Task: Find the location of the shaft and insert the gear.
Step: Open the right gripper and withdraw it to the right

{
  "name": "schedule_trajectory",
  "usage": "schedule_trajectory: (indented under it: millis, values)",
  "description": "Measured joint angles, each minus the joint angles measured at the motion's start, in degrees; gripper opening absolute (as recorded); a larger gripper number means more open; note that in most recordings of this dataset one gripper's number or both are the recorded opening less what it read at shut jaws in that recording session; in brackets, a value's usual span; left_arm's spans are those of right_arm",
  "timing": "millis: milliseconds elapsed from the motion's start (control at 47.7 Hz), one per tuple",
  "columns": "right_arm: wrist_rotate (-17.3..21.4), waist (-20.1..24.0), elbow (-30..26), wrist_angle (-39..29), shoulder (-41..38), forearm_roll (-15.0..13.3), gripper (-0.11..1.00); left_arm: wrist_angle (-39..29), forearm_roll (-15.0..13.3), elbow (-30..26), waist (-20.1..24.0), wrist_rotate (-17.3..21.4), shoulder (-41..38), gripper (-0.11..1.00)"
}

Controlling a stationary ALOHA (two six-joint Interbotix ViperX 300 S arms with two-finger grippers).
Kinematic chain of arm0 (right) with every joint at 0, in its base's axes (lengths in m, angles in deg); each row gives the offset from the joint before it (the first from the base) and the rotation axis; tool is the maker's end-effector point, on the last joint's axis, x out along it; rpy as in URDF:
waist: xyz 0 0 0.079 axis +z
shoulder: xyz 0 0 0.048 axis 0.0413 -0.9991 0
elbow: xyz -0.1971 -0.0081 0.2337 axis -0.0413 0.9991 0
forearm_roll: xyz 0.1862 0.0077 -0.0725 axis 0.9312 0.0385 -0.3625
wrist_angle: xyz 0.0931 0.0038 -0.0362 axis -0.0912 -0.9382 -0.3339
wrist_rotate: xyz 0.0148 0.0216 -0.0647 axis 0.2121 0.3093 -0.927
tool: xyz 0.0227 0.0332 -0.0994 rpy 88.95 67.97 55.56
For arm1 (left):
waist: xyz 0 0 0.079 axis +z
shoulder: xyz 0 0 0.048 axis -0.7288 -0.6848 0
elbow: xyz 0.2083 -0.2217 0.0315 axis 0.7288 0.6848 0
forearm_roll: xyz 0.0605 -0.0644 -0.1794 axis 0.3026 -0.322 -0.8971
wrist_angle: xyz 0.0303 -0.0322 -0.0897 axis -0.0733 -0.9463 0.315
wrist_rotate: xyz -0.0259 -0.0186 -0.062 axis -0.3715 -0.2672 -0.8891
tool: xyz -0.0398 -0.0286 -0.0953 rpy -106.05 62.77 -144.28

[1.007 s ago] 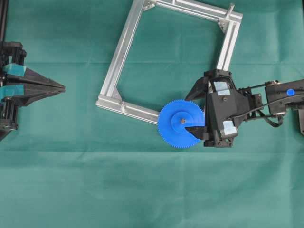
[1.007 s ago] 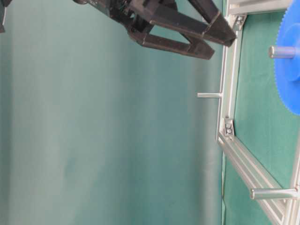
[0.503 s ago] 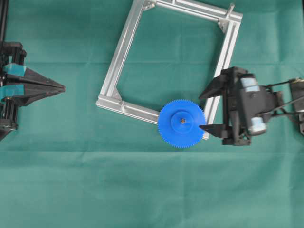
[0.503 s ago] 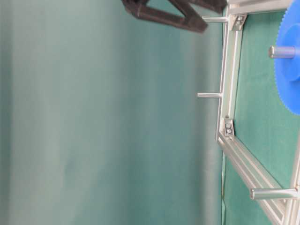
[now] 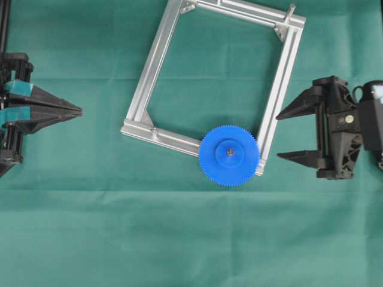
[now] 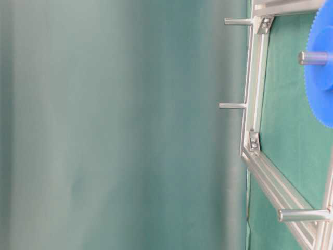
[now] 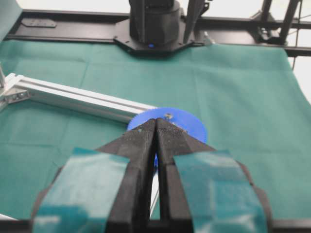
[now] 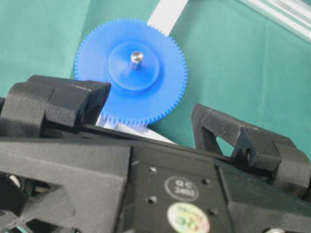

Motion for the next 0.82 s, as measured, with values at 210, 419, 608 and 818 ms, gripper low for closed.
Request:
schedule_trajectory:
  millis: [210, 419, 608, 818]
  values:
    - [0.0, 0.0, 1.93, -0.18, 1.93, 0.0, 0.83, -0.09, 0.0, -0.09, 0.0, 0.0, 0.0, 0.02]
    - [0.0, 0.0, 3.78, -0.18, 3.6, 0.0, 0.83, -0.09, 0.09, -0.09, 0.0, 0.0, 0.0, 0.02]
    - [0.0, 0.0, 5.19, -0.18, 5.19, 0.0, 0.83, -0.09, 0.0, -0.09, -0.09, 0.0, 0.0, 0.02]
    - [0.0, 0.0, 6.33, -0.18, 6.77, 0.0, 0.83, -0.09, 0.0, -0.09, 0.0, 0.0, -0.09, 0.01]
